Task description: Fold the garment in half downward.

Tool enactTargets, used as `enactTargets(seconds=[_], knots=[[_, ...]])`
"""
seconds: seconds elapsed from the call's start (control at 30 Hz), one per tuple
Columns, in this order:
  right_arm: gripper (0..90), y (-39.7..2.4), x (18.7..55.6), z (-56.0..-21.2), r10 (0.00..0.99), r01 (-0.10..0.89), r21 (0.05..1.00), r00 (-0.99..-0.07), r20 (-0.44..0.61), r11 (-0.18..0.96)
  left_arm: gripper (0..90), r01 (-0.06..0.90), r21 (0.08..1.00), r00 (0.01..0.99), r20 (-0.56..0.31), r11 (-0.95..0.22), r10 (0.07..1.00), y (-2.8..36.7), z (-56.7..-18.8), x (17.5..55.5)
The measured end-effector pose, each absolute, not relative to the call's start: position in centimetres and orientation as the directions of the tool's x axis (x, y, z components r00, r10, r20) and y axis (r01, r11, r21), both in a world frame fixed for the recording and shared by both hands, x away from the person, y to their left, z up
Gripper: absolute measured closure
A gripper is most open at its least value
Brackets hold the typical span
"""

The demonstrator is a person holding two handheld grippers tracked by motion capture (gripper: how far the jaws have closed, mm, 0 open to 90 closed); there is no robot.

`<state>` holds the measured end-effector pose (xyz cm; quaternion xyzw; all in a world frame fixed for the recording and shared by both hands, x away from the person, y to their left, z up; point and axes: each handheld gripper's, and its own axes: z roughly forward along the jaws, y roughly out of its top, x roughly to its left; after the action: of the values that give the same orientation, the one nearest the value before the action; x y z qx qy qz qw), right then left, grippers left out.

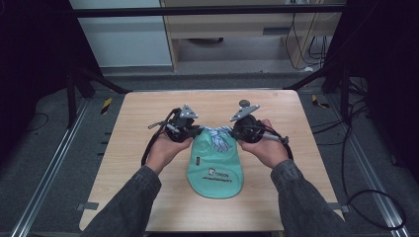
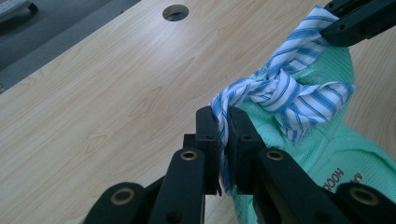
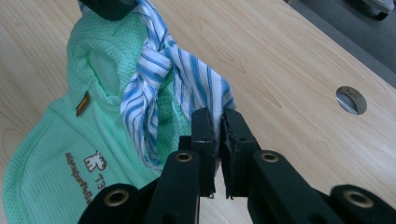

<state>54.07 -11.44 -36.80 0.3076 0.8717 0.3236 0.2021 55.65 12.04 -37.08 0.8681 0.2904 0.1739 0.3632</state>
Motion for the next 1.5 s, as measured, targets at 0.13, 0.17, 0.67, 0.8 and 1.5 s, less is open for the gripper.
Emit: enactTargets(seconds=[0.13,0.17,0.67,0.8,1.5], knots=[[84.5,-11.5,54.2,-37.0,0.665,0.406,0.684,-0.731,-0.156,0.606,84.2,0.378,0.73,0.771,0.093,-0.57,0.63,11.9,-37.3,55.9],[84.6,-11.5,54.2,-37.0,0.665,0.406,0.683,-0.73,-0.157,0.607,84.2,0.377,0.731,0.769,0.094,-0.568,0.632,11.9,-37.4,55.9],[84.9,-11.6,55.3,-36.9,0.674,0.413,0.689,-0.724,-0.15,0.596,84.2,0.376,0.737,0.759,0.103,-0.562,0.643,11.8,-37.3,56.6],[84.9,-11.7,55.7,-36.4,0.679,0.41,0.695,-0.718,-0.154,0.591,84.2,0.367,0.74,0.756,0.115,-0.563,0.645,11.7,-36.7,57.1],[84.8,-11.7,57.1,-37.0,0.684,0.419,0.672,-0.706,-0.181,0.611,83.8,0.368,0.729,0.756,0.126,-0.577,0.642,10.8,-37.0,58.5]])
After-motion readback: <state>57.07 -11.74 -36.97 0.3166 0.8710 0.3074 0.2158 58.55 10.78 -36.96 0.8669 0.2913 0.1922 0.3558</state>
